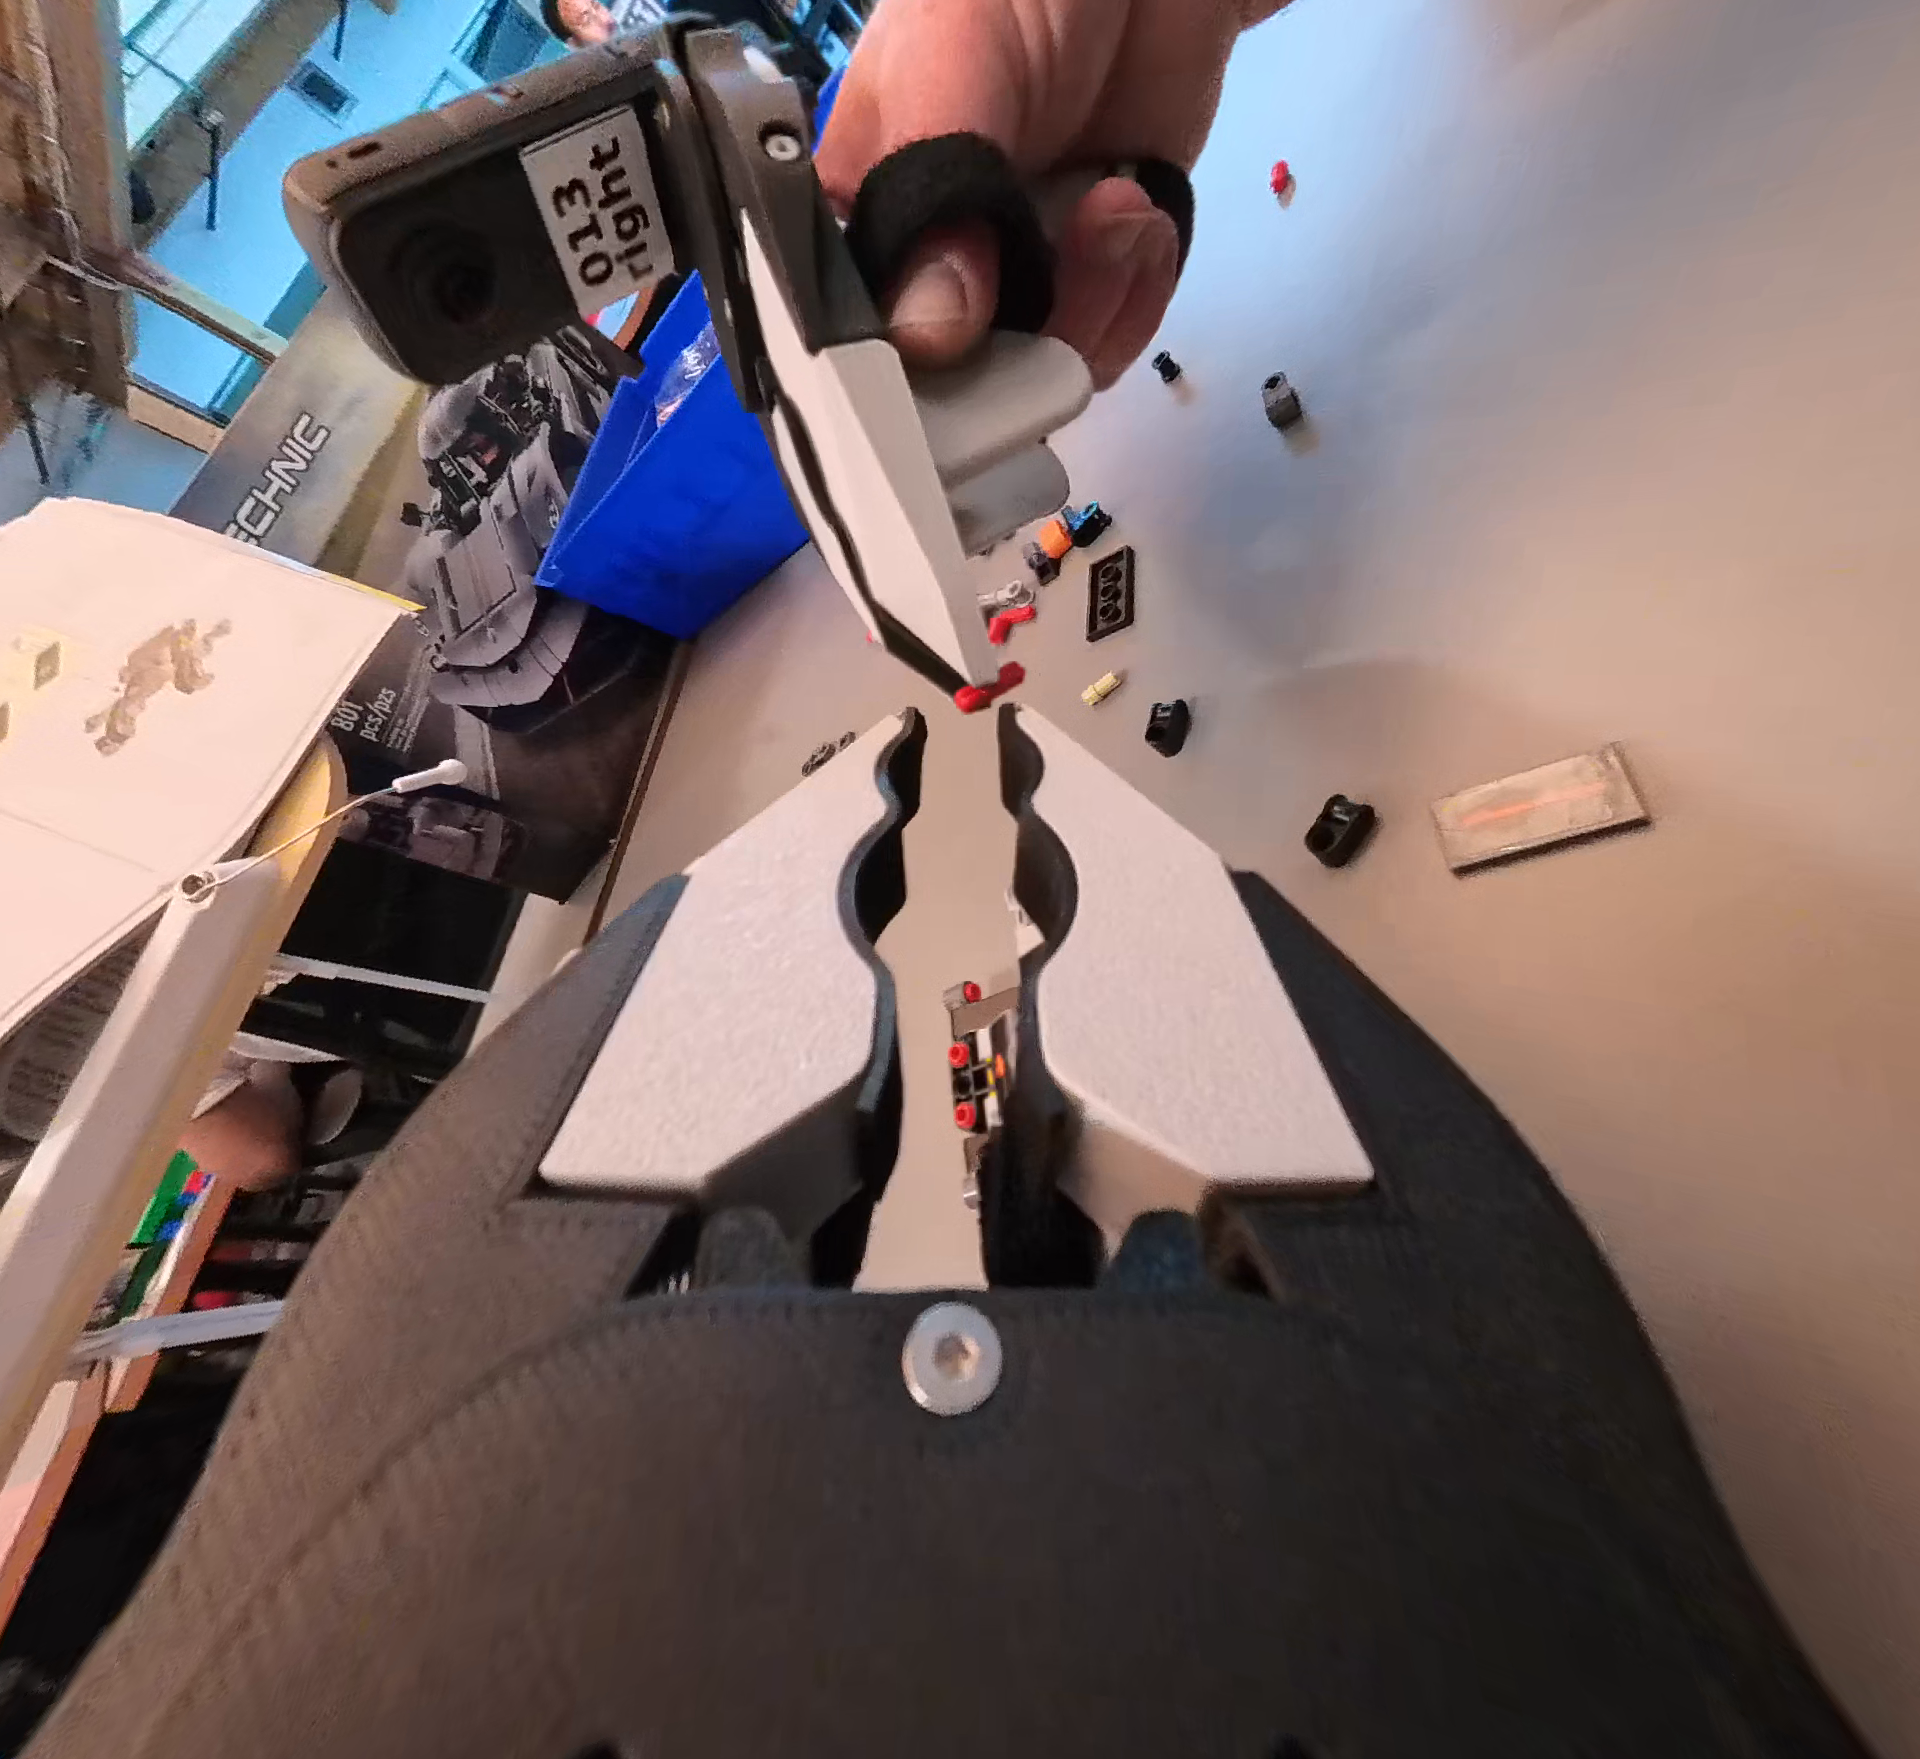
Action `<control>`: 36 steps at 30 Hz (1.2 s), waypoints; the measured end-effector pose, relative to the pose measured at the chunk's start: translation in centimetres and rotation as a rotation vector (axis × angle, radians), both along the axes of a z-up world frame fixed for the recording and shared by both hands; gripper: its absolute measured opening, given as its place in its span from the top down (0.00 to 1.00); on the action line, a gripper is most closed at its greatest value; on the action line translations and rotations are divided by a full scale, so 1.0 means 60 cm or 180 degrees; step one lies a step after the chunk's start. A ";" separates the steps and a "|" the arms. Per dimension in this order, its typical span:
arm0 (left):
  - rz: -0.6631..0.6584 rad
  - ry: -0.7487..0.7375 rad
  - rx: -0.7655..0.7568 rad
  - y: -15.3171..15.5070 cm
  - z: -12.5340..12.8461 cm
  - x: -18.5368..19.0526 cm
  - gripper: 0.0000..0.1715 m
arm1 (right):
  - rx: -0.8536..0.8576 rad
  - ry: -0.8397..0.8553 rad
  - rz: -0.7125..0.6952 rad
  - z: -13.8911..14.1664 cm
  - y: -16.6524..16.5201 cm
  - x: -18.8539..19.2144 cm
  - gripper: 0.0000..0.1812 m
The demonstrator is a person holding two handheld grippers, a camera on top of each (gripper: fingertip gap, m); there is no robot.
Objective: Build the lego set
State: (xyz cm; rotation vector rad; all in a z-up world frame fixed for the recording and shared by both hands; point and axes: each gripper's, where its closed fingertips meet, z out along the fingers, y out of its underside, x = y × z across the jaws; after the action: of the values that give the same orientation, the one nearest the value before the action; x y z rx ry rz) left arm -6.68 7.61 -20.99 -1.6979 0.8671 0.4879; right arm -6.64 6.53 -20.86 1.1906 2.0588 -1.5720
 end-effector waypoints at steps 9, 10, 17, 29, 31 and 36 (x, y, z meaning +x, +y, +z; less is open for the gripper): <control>-0.0012 0.0085 0.0026 -0.004 0.003 0.000 0.95 | -0.0169 -0.0033 0.0015 0.007 -0.011 -0.009 1.00; 0.0006 0.0088 0.0044 -0.004 0.006 -0.002 0.95 | -0.0219 -0.0034 -0.0022 0.009 -0.011 -0.012 1.00; 0.0242 0.0067 0.0118 -0.002 0.017 -0.021 0.97 | -0.0326 0.0090 -0.0386 0.020 -0.009 -0.033 0.99; 0.0483 -0.0075 0.0252 -0.003 0.036 -0.048 0.98 | -0.0615 0.0265 -0.0970 0.038 -0.009 -0.057 0.99; 0.0480 -0.0105 0.0253 -0.003 0.036 -0.048 0.98 | -0.0662 0.0274 -0.1003 0.039 -0.009 -0.058 0.99; 0.0479 -0.0199 0.0289 -0.004 0.042 -0.049 0.99 | -0.0815 0.0289 -0.1067 0.044 -0.009 -0.059 0.99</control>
State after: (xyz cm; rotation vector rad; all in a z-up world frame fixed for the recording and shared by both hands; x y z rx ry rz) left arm -9.64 7.34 -18.46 -1.6931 0.6654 0.5642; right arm -10.18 5.99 -18.20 1.4418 1.7035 -2.0038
